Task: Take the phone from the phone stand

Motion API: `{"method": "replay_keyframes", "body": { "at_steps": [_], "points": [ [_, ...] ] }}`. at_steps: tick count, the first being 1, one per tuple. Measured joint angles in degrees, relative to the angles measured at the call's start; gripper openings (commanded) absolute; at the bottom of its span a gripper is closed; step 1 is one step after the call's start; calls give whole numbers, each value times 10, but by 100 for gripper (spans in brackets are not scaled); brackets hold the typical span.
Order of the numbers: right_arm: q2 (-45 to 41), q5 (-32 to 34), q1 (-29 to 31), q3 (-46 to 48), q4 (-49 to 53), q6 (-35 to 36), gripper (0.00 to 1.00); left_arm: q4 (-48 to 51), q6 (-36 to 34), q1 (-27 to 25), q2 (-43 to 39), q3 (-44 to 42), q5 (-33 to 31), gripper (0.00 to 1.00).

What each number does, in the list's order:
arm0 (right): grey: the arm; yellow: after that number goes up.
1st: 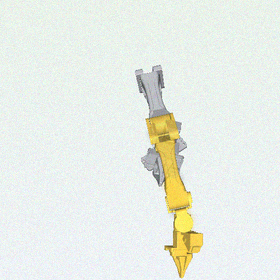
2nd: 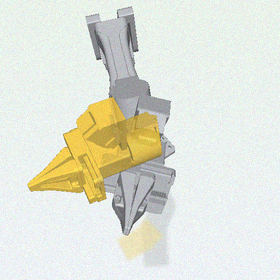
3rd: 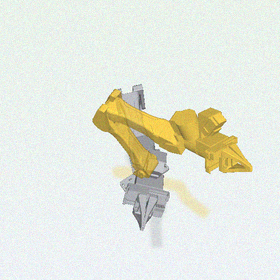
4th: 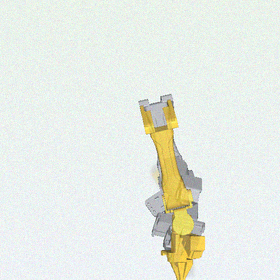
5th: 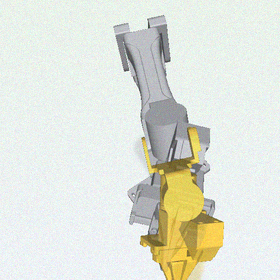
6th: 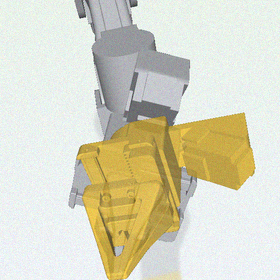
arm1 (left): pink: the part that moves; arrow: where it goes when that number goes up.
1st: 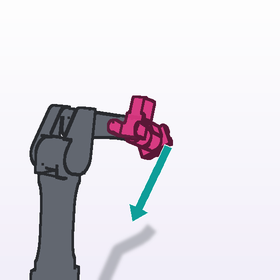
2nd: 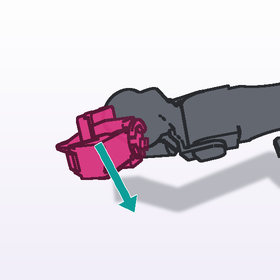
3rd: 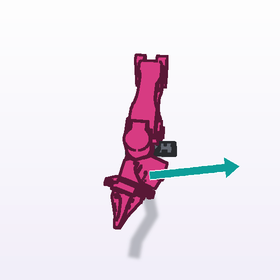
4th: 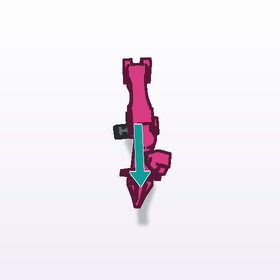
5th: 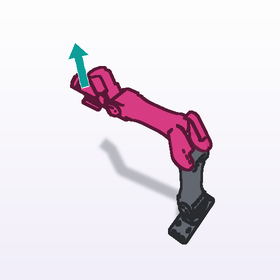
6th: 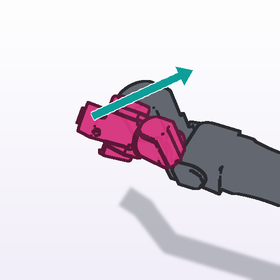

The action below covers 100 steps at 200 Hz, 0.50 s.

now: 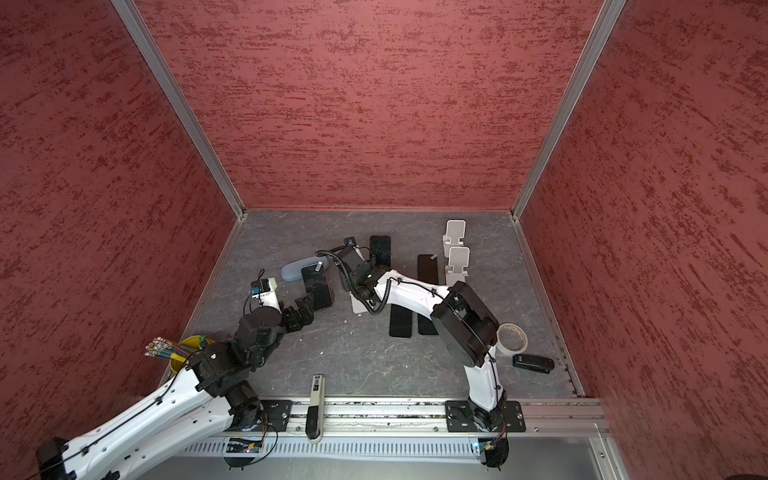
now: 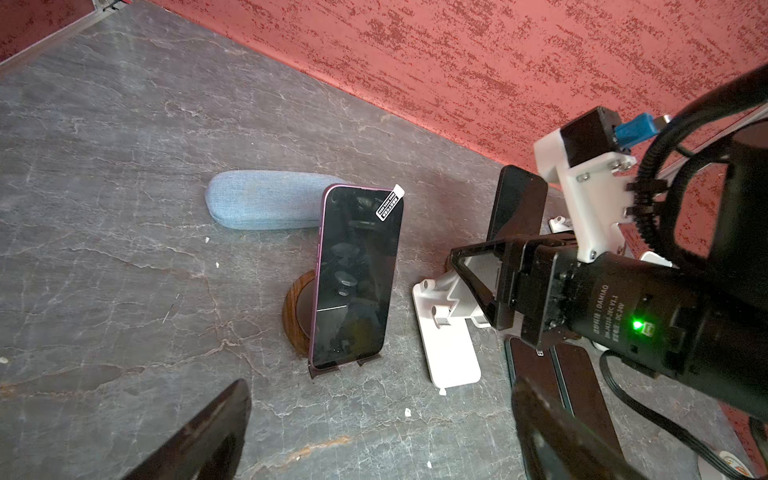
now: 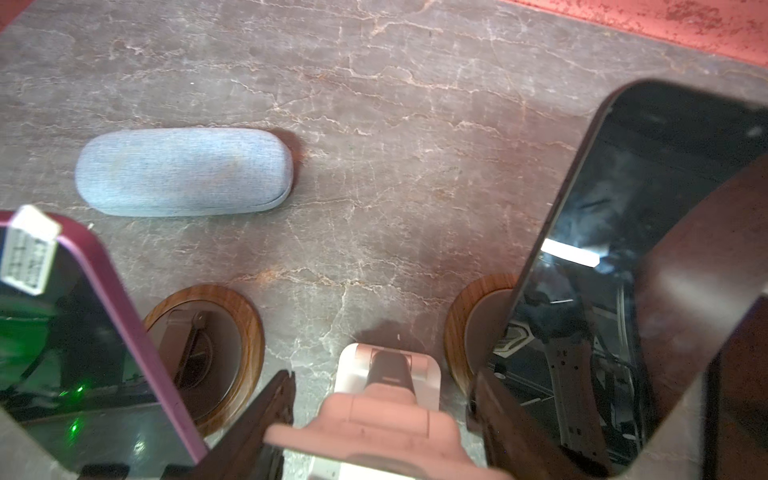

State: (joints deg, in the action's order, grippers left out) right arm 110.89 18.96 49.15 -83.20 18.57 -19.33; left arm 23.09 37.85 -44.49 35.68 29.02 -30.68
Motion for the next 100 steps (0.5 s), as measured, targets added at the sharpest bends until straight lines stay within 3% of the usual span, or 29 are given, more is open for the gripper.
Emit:
{"method": "replay_keyframes", "body": {
  "at_steps": [100],
  "points": [
    [-142, -55, 1, 59, 18, 29, 54, -13, -1, 2, 41, 3, 30, 97]
  ]
}}
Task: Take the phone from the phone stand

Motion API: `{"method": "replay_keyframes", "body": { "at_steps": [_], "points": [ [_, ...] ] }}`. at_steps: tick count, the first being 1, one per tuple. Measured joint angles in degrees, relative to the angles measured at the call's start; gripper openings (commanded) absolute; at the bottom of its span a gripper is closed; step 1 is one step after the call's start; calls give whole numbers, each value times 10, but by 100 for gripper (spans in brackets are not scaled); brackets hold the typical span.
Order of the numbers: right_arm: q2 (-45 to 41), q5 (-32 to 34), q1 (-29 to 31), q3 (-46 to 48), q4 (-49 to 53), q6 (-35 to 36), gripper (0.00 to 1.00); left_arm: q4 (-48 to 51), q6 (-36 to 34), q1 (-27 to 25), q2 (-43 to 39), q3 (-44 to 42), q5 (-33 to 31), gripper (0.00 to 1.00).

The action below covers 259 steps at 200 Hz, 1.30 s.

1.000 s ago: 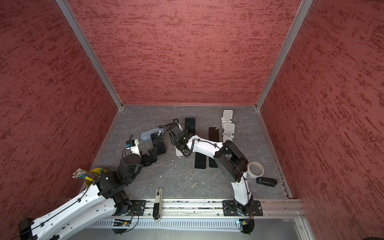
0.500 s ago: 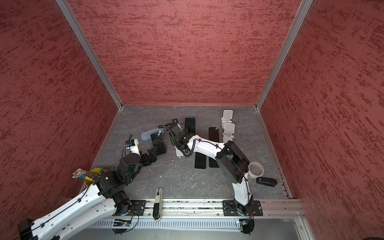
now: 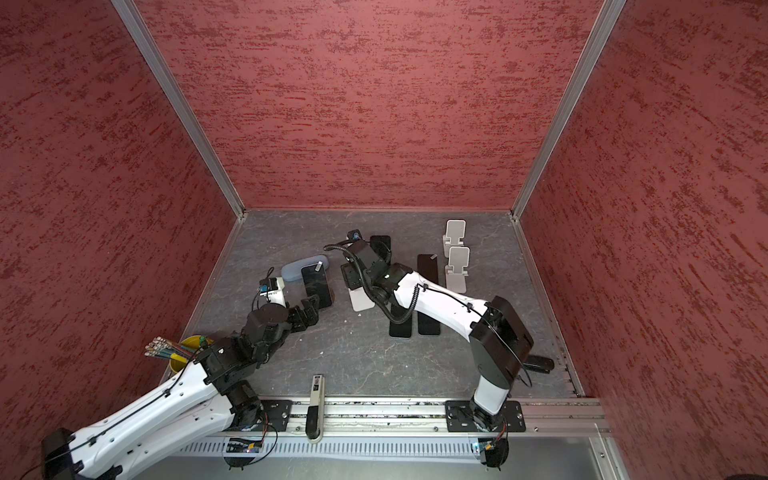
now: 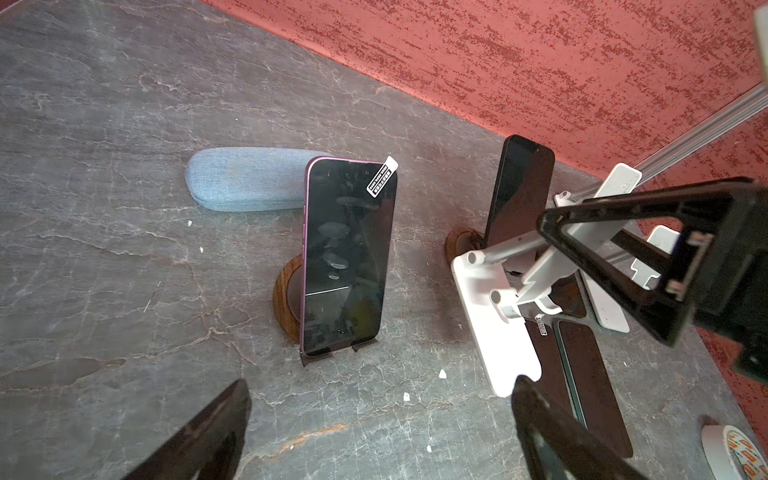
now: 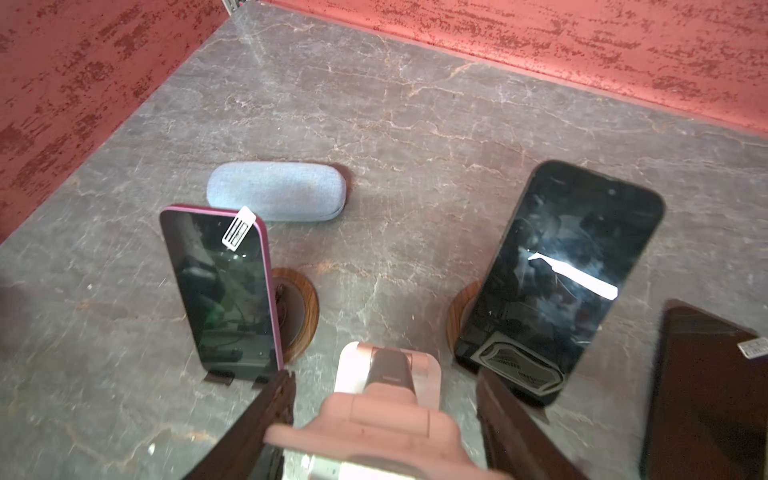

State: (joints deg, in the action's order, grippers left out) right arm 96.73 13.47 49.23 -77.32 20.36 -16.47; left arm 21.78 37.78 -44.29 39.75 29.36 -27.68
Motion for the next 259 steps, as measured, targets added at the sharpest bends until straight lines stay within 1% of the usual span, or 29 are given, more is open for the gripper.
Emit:
{"method": "replay_keyframes", "body": {
  "at_steps": [36, 66, 95, 142, 178, 210, 233, 259],
  "points": [
    [-42, -3, -6, 18, 31, 0, 54, -17, -5, 2, 28, 5, 8, 97],
    [-79, -3, -17, 34, 55, 0, 55, -28, -20, 7, 65, 29, 16, 97],
    [-116, 0, -42, 55, 72, 0, 55, -50, -35, 9, 100, 54, 36, 97],
    [-152, 2, -96, 78, 91, 3, 56, -77, -52, 10, 145, 76, 79, 98],
    [-155, 5, -145, 84, 92, 14, 56, -99, -56, 10, 164, 77, 108, 98],
    [-147, 6, -185, 89, 86, 26, 56, -103, -57, 10, 183, 78, 115, 98],
    [-128, 2, -208, 89, 68, 35, 56, -103, -57, 10, 195, 87, 122, 98],
    [-87, -10, -229, 84, 46, 44, 56, -104, -57, 9, 200, 97, 124, 98]
  ]
}}
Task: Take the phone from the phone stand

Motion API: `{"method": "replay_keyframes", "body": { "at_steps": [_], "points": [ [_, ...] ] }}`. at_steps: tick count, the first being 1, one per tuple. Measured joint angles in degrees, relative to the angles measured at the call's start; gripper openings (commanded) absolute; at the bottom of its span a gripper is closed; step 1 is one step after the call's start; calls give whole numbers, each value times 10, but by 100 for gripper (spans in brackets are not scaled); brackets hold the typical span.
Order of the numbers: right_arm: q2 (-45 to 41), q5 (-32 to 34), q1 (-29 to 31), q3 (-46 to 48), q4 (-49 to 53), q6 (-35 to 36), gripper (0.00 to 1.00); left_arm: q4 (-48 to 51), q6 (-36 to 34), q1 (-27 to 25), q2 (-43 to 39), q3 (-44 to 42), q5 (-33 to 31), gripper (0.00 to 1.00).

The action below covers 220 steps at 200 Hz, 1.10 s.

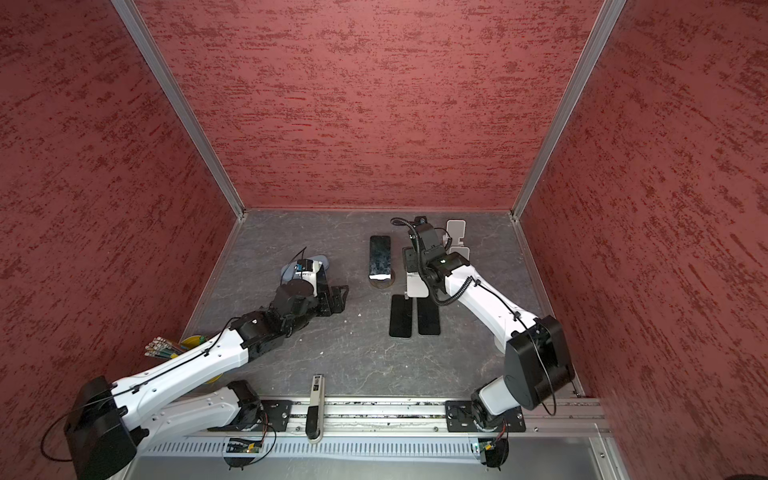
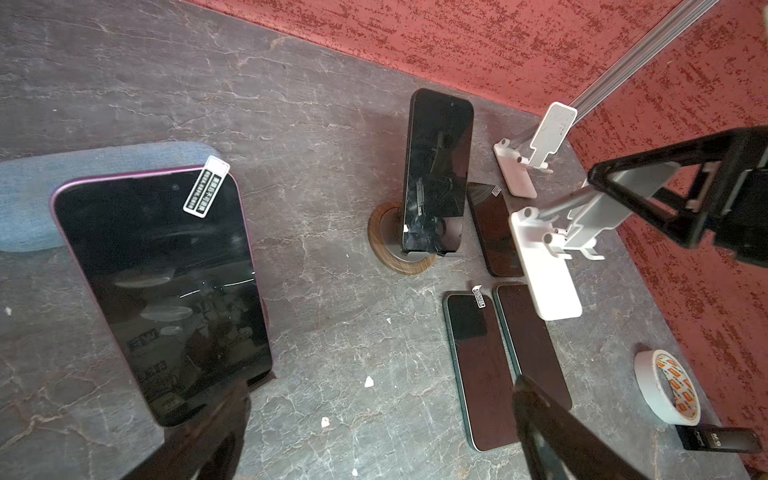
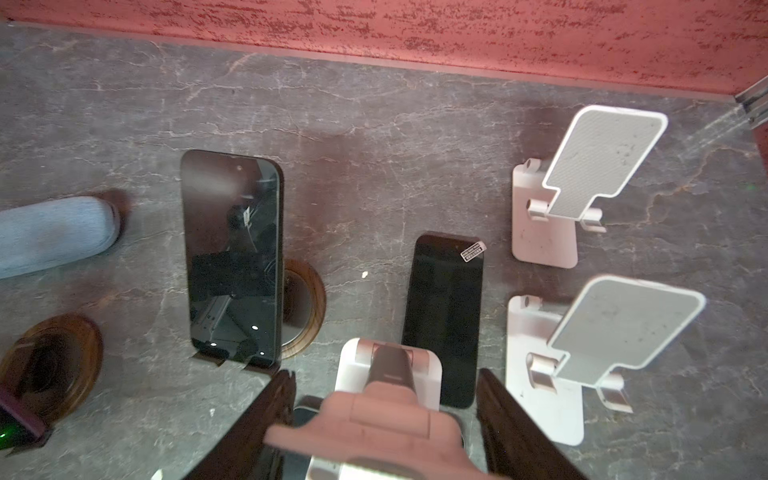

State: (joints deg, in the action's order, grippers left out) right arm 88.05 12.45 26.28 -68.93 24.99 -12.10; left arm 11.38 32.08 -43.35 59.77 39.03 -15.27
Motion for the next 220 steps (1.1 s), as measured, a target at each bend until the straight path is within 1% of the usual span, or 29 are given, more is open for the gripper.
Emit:
{"method": "replay_keyframes", "body": {
  "at_steps": [33, 110, 162, 220],
  "points": [
    [55, -9, -25, -30, -16, 12, 57, -1, 2, 0, 8, 1, 0, 98],
    [132, -51, -78, -120, -69, 36, 58, 12, 6, -1, 19, 22, -9, 98],
    [215, -81, -85, -182, -90, 43, 58, 18, 6, -1, 46, 48, -15, 98],
    [285, -112, -85, -229, -102, 51, 58, 19, 4, -3, 76, 55, -27, 99]
  ]
}}
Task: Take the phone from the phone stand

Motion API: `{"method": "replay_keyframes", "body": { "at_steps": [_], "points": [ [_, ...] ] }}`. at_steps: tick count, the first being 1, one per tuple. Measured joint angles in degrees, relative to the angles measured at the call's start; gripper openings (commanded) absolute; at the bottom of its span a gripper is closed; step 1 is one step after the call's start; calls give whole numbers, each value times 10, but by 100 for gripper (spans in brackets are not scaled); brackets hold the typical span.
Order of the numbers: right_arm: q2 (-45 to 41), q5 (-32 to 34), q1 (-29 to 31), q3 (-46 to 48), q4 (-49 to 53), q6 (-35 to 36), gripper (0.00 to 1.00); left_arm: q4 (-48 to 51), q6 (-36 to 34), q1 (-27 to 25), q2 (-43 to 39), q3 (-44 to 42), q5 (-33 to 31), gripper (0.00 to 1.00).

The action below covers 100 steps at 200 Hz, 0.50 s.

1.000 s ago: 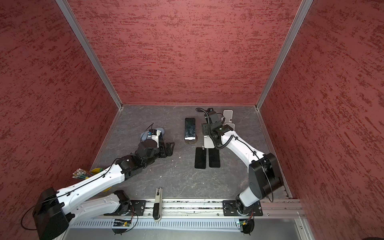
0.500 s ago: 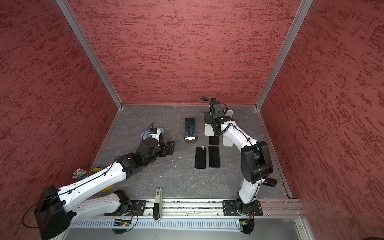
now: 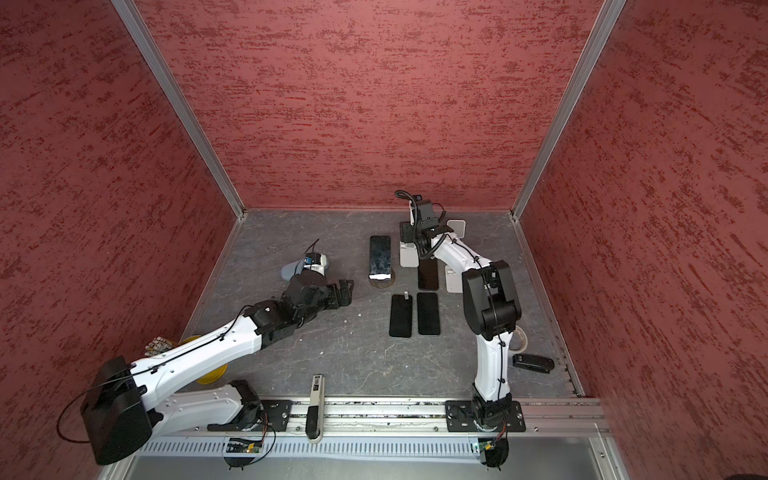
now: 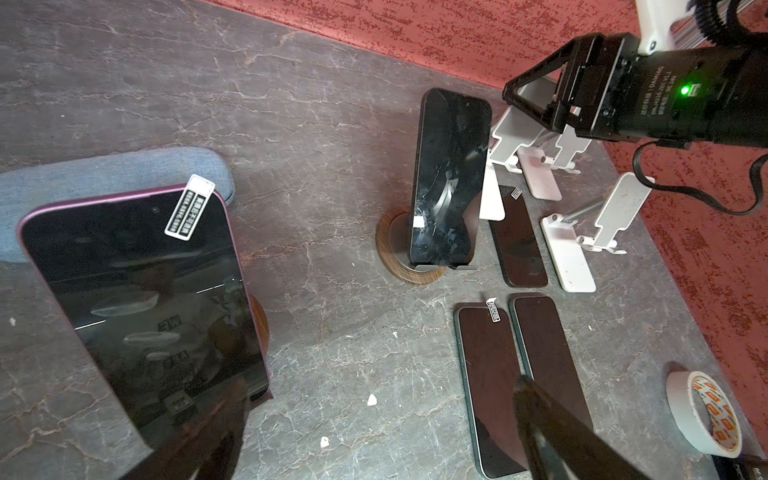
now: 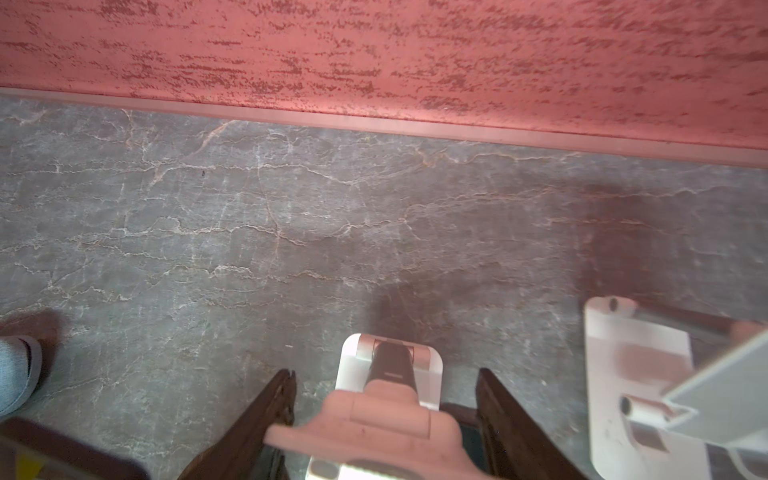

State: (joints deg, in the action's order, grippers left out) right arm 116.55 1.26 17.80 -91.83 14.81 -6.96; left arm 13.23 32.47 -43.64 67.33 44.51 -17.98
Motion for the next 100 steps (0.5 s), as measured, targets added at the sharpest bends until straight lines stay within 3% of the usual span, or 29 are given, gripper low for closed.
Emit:
{"method": "replay_keyframes", "body": {
  "at_steps": [67, 100],
  "points": [
    [47, -2, 0, -37, -1, 5, 59, -5, -9, 0, 25, 2, -5, 99],
    [64, -1, 0, -52, -3, 6, 64, -5, -13, 0, 33, 3, -5, 99]
  ]
}}
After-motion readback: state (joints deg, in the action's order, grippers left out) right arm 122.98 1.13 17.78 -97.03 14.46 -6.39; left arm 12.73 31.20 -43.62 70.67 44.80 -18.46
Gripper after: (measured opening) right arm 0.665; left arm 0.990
